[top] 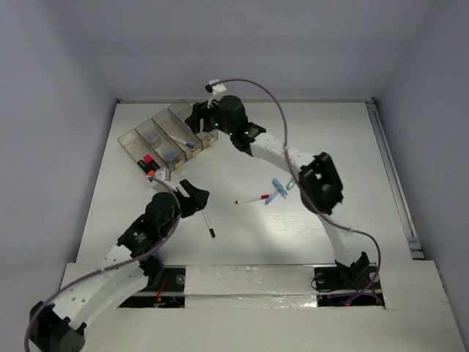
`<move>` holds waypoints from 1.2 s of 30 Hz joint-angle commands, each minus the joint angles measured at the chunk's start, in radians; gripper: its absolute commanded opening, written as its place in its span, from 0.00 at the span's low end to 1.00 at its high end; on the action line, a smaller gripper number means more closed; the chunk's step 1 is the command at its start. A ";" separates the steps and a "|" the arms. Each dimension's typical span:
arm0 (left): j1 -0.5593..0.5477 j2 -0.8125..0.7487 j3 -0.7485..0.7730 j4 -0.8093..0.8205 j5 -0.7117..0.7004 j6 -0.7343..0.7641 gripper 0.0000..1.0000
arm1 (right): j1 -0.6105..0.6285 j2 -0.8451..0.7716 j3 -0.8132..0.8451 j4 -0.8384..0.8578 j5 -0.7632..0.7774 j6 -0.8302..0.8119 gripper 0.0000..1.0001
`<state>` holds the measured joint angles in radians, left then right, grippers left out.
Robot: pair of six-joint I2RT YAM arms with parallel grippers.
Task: Sort the stationery into containers
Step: Place the pen in the storage box, then pick up the pen from the center of the board.
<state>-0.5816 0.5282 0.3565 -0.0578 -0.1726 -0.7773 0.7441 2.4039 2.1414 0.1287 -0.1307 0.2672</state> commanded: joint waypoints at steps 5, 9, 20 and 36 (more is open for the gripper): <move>-0.270 0.318 0.103 -0.092 -0.320 -0.079 0.67 | -0.011 -0.660 -0.631 0.132 0.075 -0.037 0.75; -0.424 0.458 0.183 -0.252 -0.454 -0.219 0.64 | -0.011 -0.933 -0.886 0.016 0.086 -0.014 0.77; -0.471 0.657 0.269 -0.416 -0.493 -0.444 0.58 | -0.020 -1.423 -1.327 -0.098 0.057 0.104 0.77; -0.387 0.874 0.268 -0.306 -0.475 -0.355 0.13 | -0.020 -1.533 -1.440 -0.116 0.046 0.112 0.77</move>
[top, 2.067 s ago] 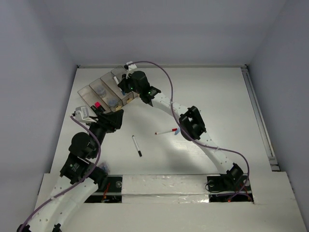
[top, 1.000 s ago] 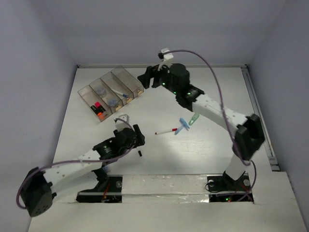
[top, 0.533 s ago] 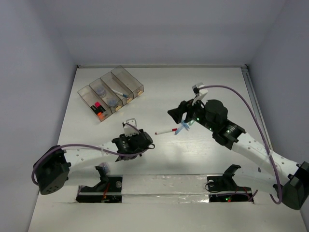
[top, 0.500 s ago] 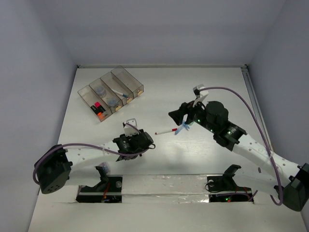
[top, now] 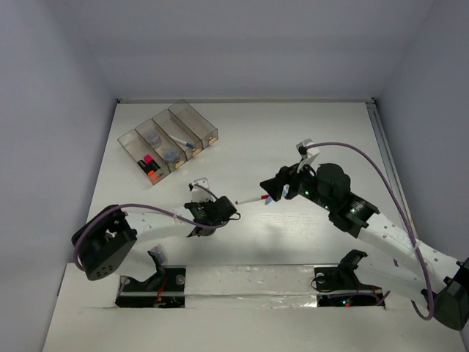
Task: Sort the stationery into containers
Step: Pick up the pen from the center of the board, then place the pen in the storage box.
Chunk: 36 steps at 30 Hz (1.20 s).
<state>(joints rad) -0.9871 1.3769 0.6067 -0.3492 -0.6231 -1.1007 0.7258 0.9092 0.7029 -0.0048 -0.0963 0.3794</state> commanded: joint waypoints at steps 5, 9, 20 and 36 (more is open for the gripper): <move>0.070 -0.060 0.079 -0.007 -0.053 0.042 0.00 | -0.002 -0.055 -0.025 0.017 0.038 -0.010 0.77; 0.243 -0.153 0.148 0.110 0.011 0.220 0.00 | -0.002 -0.062 -0.060 0.034 0.056 -0.010 0.77; 0.602 0.120 0.608 0.257 0.160 0.461 0.00 | -0.002 -0.038 -0.098 0.069 0.027 -0.017 0.77; 0.763 0.603 1.070 0.144 0.161 0.547 0.00 | -0.002 -0.009 -0.114 0.074 -0.019 -0.025 0.78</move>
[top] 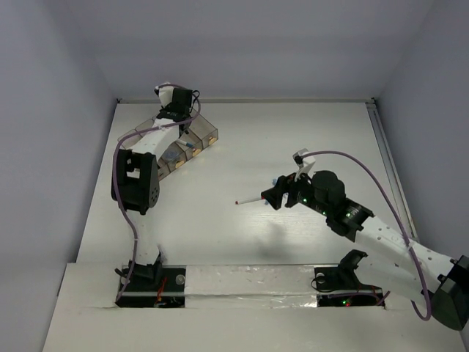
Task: Sort the stationery into containers
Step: Place the pen in the storage box, then move the stationery to the corner of the board.
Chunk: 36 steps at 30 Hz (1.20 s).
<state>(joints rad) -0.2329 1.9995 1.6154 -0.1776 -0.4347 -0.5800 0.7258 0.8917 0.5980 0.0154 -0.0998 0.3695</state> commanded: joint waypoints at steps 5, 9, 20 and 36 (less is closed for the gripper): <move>0.009 -0.005 0.047 -0.039 -0.059 0.025 0.20 | -0.002 0.064 0.003 0.089 -0.081 0.014 0.80; 0.018 -0.015 0.031 -0.034 -0.064 0.028 0.37 | -0.002 0.099 0.006 0.121 -0.120 0.039 0.81; 0.009 -0.229 -0.086 0.071 0.083 0.012 0.42 | 0.058 0.242 0.077 0.201 -0.260 0.036 0.73; -0.017 -0.797 -0.273 -0.010 0.361 0.183 0.95 | 0.333 1.045 0.497 0.580 -0.695 -0.101 0.98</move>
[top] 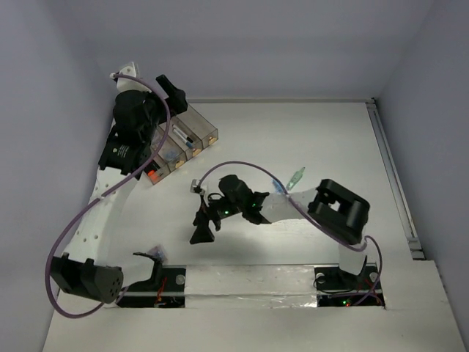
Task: Sort the stationery into containers
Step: Move the stationery to the corner of the board.
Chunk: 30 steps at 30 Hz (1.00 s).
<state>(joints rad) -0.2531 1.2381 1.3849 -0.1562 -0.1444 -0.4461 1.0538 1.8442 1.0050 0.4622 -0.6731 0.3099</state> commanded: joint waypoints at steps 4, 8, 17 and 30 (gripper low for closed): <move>0.003 -0.112 -0.049 -0.031 0.181 0.064 0.99 | 0.005 0.232 0.266 0.132 -0.210 -0.074 1.00; 0.003 -0.163 -0.046 -0.031 0.213 0.075 0.99 | 0.014 0.363 0.412 0.089 -0.290 -0.106 1.00; 0.003 -0.201 -0.040 -0.028 0.215 0.096 0.99 | 0.078 0.572 0.681 -0.028 -0.336 -0.169 1.00; 0.003 -0.200 -0.064 -0.017 0.174 0.107 0.99 | 0.097 0.678 0.696 0.105 -0.413 -0.088 1.00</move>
<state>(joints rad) -0.2535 1.0554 1.3304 -0.2138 0.0406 -0.3553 1.1408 2.4958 1.7012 0.4828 -1.0569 0.1875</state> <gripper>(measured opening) 0.989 0.995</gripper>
